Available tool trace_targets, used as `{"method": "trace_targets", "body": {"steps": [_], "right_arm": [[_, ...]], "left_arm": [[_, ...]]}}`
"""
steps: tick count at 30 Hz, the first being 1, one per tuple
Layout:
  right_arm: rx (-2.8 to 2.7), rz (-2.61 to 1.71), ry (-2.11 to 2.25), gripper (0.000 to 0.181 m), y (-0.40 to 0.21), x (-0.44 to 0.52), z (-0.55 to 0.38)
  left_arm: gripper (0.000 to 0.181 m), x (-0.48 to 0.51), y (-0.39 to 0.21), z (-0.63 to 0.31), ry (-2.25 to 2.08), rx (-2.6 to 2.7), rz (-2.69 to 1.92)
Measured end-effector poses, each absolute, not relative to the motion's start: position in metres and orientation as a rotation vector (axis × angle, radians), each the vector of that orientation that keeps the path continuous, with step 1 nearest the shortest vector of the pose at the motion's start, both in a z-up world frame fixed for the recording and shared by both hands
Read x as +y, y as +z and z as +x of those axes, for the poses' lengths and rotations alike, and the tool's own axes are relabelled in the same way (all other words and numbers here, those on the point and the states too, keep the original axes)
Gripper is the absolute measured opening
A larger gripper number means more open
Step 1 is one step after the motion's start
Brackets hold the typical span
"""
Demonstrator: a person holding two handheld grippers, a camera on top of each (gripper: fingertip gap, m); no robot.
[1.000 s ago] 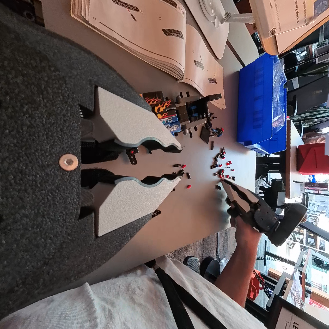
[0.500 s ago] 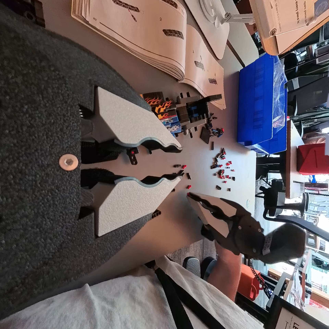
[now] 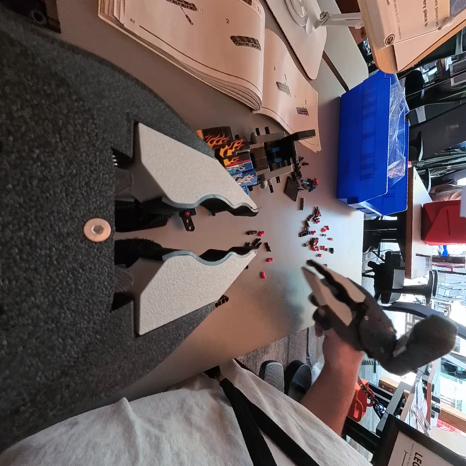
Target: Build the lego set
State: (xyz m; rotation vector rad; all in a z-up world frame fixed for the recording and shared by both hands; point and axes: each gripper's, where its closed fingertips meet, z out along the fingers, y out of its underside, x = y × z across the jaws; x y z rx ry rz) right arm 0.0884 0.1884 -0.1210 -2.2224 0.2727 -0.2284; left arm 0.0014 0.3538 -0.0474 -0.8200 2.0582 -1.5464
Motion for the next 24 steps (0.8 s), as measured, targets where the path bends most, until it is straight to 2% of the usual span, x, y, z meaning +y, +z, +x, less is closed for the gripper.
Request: {"method": "trace_targets", "body": {"steps": [1, 5, 11, 19, 24], "right_arm": [[0.354, -2.203, -0.295, 0.020, -0.116, 0.172, 0.107], [0.613, -2.216, -0.467, 0.022, -0.131, 0.118, 0.163], [0.657, -2.220, -0.507, 0.023, -0.139, 0.107, 0.178], [0.636, -2.239, -0.453, 0.009, -0.142, 0.108, 0.171], [0.351, -2.153, -0.250, 0.009, -0.114, 0.174, 0.109]], "left_arm": [[0.022, 0.354, -0.047, 0.001, -1.546, 2.058, -0.819], [0.022, 0.353, -0.046, 0.000, -1.549, 2.056, -0.812], [0.022, 0.353, -0.046, 0.000, -1.527, 2.060, -0.802], [0.022, 0.351, -0.046, -0.002, -1.537, 2.074, -0.797], [0.022, 0.350, -0.046, -0.002, -1.529, 2.072, -0.787]]}}
